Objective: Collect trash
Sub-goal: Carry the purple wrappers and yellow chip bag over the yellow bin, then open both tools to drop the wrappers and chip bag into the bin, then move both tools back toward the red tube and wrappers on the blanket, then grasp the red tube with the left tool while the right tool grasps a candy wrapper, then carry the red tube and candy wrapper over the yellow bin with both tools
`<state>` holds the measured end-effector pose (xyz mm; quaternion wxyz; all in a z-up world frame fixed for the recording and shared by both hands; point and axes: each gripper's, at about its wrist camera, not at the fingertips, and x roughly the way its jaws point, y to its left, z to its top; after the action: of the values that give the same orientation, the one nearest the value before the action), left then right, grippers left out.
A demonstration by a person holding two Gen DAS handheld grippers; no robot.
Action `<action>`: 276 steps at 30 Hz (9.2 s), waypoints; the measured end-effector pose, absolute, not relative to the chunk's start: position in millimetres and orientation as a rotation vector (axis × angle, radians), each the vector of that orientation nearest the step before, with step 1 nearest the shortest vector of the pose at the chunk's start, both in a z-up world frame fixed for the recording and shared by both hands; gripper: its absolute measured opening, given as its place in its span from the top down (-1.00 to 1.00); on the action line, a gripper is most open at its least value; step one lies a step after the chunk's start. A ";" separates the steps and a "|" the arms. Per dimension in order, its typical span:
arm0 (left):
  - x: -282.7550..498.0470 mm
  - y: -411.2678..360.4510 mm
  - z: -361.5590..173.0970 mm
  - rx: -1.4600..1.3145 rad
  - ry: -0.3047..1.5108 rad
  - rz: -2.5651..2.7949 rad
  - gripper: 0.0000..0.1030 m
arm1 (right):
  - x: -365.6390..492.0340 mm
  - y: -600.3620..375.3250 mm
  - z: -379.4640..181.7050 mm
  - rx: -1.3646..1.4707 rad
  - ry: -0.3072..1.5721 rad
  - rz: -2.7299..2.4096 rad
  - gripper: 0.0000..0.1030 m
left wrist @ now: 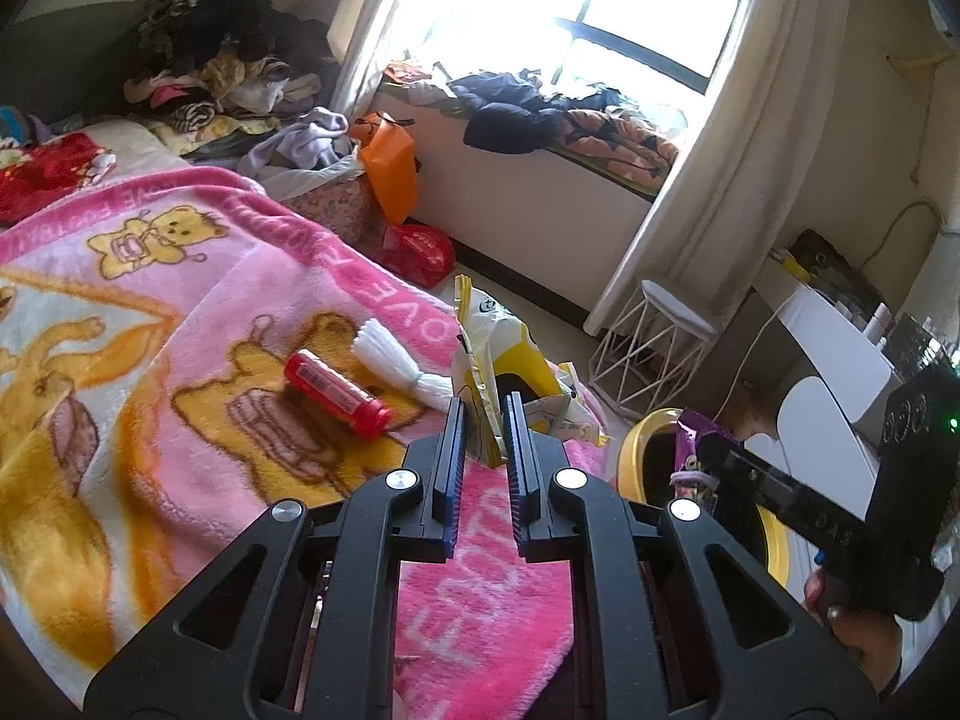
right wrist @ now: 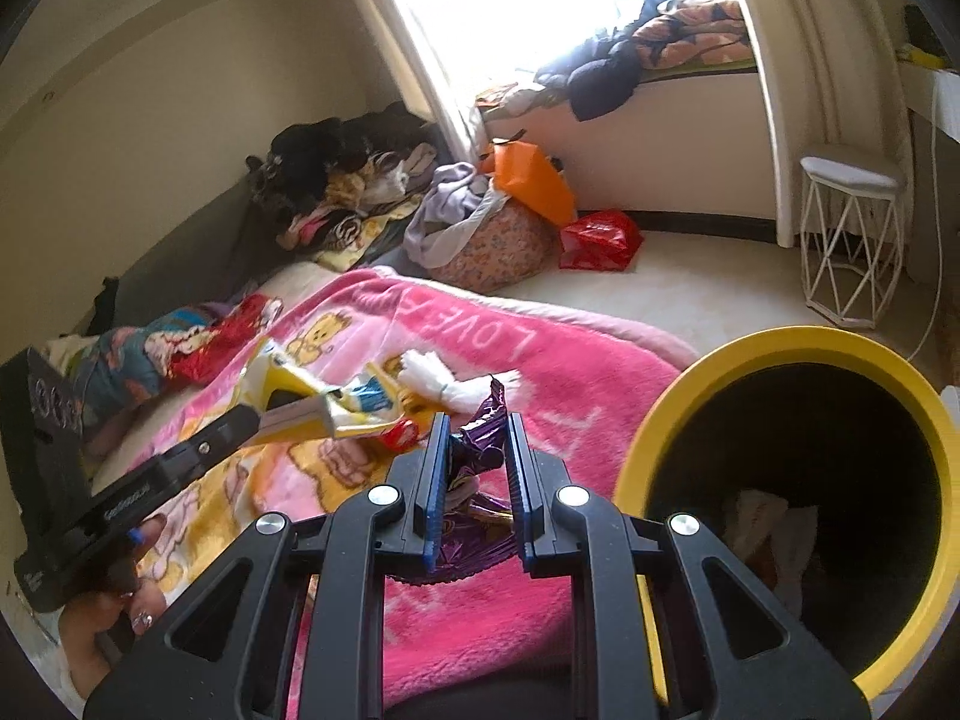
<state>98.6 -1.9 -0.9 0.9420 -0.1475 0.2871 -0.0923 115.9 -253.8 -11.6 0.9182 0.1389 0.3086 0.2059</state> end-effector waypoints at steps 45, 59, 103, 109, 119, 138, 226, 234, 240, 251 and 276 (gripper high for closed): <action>97.3 -110.3 -4.1 -0.138 0.616 -0.385 0.83 | 115.4 -379.6 -19.8 0.409 0.570 0.113 0.66; 97.9 -146.2 -22.7 -0.085 0.660 -0.442 0.83 | 120.2 -396.9 -34.1 0.404 0.602 0.055 0.65; 116.0 -125.8 -36.0 -0.225 0.666 -0.355 -0.70 | 132.4 -400.8 -50.6 0.400 0.665 0.059 0.26; 115.2 -102.7 -29.2 -0.250 0.642 -0.292 -0.77 | 128.5 -384.1 -40.3 0.366 0.644 0.100 0.15; 111.5 -66.5 -23.6 -0.283 0.618 -0.207 -0.79 | 124.3 -345.9 -27.6 0.294 0.623 0.190 0.05; 108.1 7.4 -19.3 -0.351 0.584 -0.041 -0.79 | 106.0 -234.3 -23.4 0.088 0.636 0.454 0.03; 148.4 11.2 -11.9 -0.436 0.677 -0.213 0.48 | 111.7 -218.3 -46.9 0.085 0.800 0.583 0.80; 144.2 -12.9 -9.2 -0.402 0.677 -0.273 0.49 | 115.9 -247.8 -38.9 0.138 0.771 0.527 0.80; 139.4 -32.6 -8.3 -0.374 0.676 -0.310 0.49 | 117.1 -263.9 -37.5 0.170 0.761 0.492 0.80; 128.3 -61.5 -1.3 -0.316 0.652 -0.355 0.49 | 117.4 -287.0 -30.5 0.197 0.728 0.436 0.80; 111.2 -111.9 1.6 -0.240 0.642 -0.454 0.49 | 108.7 -345.8 -30.6 0.240 0.692 0.279 0.80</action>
<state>111.2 -111.9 1.6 0.9167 -0.1165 0.3123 -0.2205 108.7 -345.8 -30.6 0.9242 0.1171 0.3371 0.1359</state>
